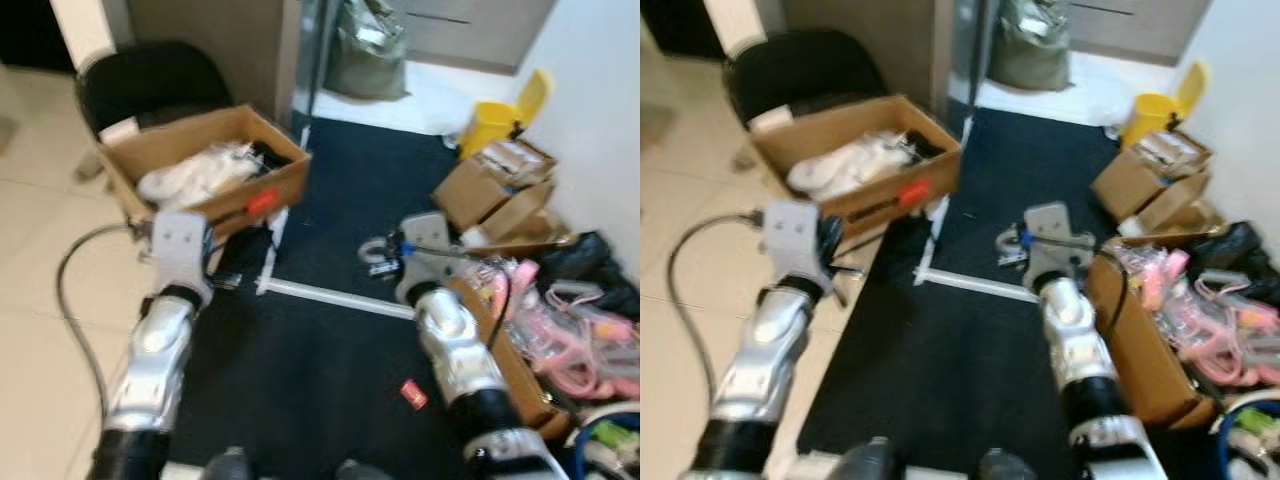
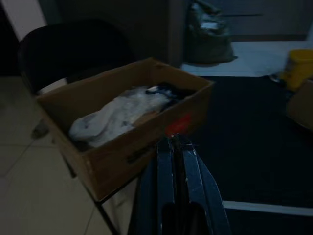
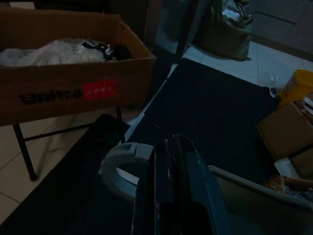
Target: Picking trash to rubbish bin
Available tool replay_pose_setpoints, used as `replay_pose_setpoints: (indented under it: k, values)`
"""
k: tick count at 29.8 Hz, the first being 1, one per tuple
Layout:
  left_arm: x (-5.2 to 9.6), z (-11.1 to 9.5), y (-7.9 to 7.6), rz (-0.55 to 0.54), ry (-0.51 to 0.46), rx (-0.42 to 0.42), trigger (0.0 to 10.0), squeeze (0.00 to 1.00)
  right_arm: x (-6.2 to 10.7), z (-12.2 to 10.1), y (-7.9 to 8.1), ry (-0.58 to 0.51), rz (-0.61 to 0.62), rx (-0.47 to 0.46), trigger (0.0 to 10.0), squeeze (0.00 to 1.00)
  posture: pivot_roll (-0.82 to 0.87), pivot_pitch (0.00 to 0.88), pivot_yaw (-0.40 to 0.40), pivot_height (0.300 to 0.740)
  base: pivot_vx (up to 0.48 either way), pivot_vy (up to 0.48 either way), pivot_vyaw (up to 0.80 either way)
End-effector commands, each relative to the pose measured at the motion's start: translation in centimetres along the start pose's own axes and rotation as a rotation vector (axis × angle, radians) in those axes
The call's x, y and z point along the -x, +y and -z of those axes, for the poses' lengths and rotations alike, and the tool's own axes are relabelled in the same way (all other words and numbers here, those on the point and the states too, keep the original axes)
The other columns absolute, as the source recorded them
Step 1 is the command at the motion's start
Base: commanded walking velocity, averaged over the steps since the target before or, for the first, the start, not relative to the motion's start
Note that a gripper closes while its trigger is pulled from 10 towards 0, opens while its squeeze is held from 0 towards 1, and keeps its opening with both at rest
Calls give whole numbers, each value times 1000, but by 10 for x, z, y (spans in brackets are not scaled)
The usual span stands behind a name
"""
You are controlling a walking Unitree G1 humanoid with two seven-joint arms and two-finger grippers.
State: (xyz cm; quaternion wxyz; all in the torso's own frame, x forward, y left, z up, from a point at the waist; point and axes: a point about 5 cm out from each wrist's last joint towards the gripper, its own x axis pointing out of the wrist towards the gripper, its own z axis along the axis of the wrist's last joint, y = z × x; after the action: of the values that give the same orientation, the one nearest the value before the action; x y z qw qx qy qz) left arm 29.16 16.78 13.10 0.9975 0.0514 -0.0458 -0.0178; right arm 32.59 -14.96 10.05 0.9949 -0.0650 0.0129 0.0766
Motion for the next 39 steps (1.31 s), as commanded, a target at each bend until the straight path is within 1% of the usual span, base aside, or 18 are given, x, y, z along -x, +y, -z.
replay_pose_setpoints:
  k: [1,18,39]
  values:
    - [1,3,-2,13,18,-3,10000,0,0,2,-4,7,9,7,10000,0,66,42,-69,740,304,0,0]
    - [1,4,-3,14,17,-2,10000,0,0,3,-5,10,12,-1,10000,0,67,27,-70,740,308,0,0]
    - [0,4,-3,12,23,-3,10000,0,-2,2,-6,5,20,14,10000,0,67,40,-71,740,307,0,0]
